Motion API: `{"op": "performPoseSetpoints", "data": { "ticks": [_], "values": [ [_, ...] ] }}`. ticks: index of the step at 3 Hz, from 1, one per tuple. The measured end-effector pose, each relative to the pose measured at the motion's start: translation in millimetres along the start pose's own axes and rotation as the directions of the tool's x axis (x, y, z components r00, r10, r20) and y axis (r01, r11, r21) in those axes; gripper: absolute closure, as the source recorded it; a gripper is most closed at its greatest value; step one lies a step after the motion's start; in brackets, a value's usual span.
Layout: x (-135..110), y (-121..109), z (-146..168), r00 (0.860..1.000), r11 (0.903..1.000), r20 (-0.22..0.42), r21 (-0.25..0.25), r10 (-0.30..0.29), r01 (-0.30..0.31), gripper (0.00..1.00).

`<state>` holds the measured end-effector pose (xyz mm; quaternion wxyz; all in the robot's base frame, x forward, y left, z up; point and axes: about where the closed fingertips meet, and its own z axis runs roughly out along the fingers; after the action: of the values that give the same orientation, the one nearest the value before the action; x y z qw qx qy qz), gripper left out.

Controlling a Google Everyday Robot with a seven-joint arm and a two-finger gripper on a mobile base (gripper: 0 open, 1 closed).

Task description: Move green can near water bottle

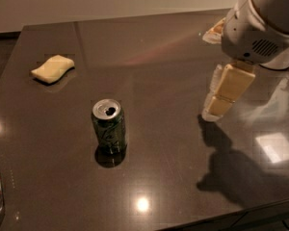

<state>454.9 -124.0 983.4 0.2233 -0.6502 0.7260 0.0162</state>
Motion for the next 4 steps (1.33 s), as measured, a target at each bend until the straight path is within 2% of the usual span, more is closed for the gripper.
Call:
{"op": "performPoseSetpoints", "data": {
  "ticks": [1,2,3,4],
  "values": [
    [-50.2,5.1,19.0,0.993,0.9978,0.105,-0.039,-0.051,0.055,0.00],
    [-93.4,24.1,33.7,0.977,0.9900,0.191,-0.083,-0.097,0.114,0.00],
    [-126.8,47.5,50.8,0.960,0.9781,0.250,-0.129,-0.127,0.163,0.00],
    [-147.0,66.0,68.8,0.948,0.9672,0.279,-0.153,-0.154,0.202,0.00]
  ]
}}
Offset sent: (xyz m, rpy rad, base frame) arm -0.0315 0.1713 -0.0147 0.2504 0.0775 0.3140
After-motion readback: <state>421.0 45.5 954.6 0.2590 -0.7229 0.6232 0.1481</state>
